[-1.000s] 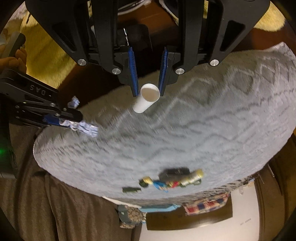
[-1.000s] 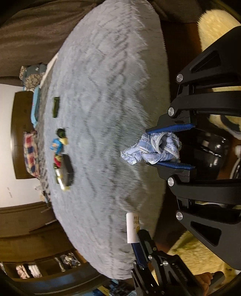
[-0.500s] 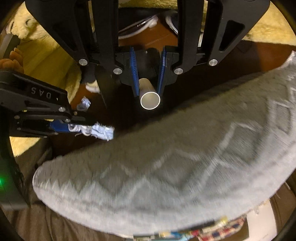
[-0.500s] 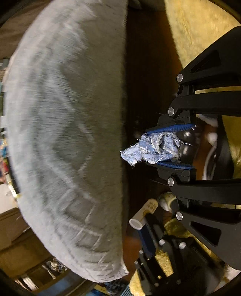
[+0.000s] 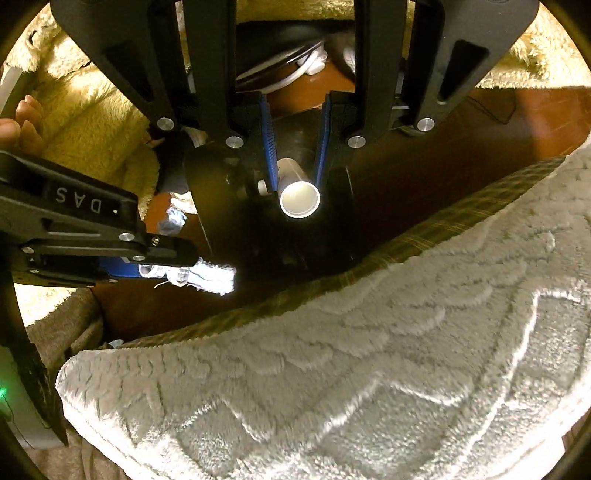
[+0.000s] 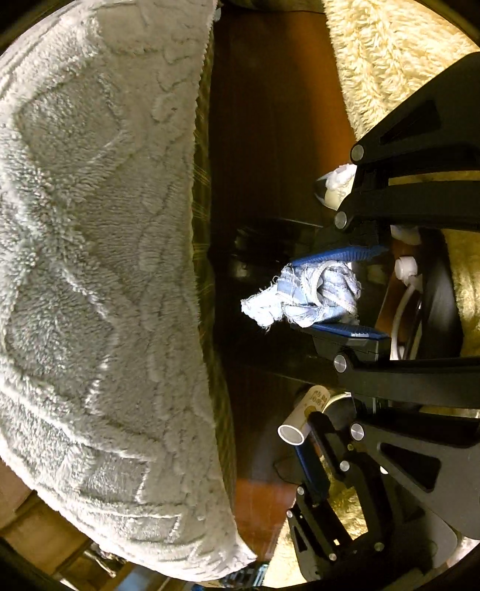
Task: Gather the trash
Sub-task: 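Lower both held items below the bed edge and open both tools over the bin, then raise both tools back over the bed toward the remaining items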
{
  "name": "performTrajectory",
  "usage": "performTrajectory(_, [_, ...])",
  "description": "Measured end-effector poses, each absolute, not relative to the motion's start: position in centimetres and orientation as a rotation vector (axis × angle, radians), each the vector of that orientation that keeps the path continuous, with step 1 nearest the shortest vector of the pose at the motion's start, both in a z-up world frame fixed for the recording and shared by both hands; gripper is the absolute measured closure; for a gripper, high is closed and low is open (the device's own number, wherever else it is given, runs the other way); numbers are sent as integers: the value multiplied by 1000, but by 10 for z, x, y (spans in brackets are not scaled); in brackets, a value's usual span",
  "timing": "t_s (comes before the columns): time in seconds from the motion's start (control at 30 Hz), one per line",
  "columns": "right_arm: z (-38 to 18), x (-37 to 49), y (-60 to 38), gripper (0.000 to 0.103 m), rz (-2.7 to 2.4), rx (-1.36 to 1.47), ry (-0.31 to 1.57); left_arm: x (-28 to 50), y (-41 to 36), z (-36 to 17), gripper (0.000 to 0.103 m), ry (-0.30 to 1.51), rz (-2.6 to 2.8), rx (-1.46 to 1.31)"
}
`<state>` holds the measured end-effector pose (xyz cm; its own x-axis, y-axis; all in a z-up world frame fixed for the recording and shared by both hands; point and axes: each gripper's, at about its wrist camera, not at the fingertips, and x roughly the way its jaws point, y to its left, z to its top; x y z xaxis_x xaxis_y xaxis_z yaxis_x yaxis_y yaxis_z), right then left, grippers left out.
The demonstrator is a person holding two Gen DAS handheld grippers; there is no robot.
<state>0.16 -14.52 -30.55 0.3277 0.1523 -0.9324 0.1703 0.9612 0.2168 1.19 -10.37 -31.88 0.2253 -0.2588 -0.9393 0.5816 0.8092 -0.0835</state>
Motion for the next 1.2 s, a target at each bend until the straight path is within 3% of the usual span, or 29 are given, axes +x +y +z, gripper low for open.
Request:
performTrajectory(0.1, [-309,4,-151,69,-20,308,1248,13,-105,-323,77,1227,-595,306])
performTrajectory(0.23, [-311,2,-156,46,-35,311,1234,16,-107,-326,63,1227,-590,291])
performTrajectory(0.37, [-299,-4,-169,40,-57,305,1210,18,-99,-318,51,1212,-579,277])
performTrajectory(0.53, [-280,0,-174,22,-86,288,1166,20,-92,-305,37,1184,-558,263])
performTrajectory(0.83, [-222,12,-180,12,-76,263,1023,29,-78,-256,18,1053,-530,263])
performTrajectory(1.2, [-148,71,-195,9,-142,139,830,75,-66,-184,14,862,-451,251])
